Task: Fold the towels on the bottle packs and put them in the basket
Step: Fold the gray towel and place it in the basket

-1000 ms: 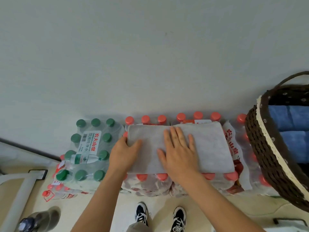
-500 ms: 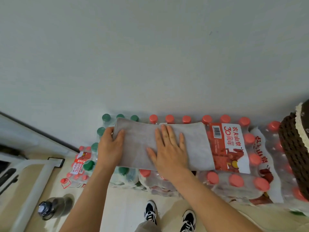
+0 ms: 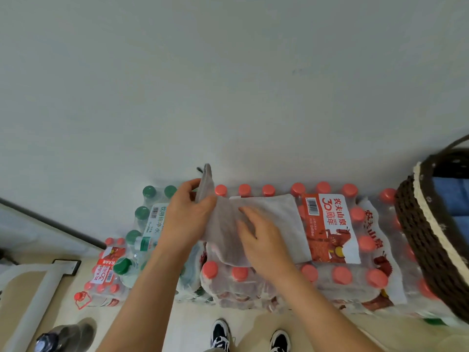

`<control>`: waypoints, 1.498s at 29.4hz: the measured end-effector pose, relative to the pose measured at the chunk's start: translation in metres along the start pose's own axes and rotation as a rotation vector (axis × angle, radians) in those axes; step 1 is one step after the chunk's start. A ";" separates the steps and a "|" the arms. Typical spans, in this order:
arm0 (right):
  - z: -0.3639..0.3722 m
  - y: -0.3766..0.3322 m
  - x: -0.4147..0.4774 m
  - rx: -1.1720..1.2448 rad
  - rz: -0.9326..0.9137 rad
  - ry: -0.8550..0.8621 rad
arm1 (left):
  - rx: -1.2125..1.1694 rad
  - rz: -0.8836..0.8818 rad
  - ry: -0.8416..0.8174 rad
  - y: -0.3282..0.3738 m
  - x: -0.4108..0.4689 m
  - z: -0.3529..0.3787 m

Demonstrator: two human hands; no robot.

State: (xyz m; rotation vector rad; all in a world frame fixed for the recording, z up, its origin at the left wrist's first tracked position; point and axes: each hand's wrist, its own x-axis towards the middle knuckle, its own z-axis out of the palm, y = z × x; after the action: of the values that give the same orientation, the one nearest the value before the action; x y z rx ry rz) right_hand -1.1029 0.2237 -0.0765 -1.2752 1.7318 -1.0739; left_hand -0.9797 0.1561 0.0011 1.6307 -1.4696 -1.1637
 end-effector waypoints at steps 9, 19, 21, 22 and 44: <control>-0.080 0.007 0.009 0.526 0.434 -0.027 | 0.265 0.357 -0.546 -0.018 -0.036 0.084; -0.075 0.030 0.006 -0.128 0.210 0.103 | 0.828 0.697 -0.133 -0.087 -0.045 0.060; -0.073 0.029 0.002 -0.283 0.147 0.149 | 0.839 0.670 -0.136 -0.093 -0.043 0.061; -0.073 0.029 -0.001 -0.350 0.118 0.167 | 0.834 0.658 -0.148 -0.094 -0.042 0.062; -0.065 0.027 0.021 -0.652 0.077 -0.097 | 1.099 0.651 -0.269 -0.080 -0.067 0.071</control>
State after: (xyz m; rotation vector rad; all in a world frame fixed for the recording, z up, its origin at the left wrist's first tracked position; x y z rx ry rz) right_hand -1.1762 0.2206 -0.0774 -1.5886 2.1188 -0.3895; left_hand -1.0099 0.2423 -0.0865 1.3591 -2.8227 -0.1441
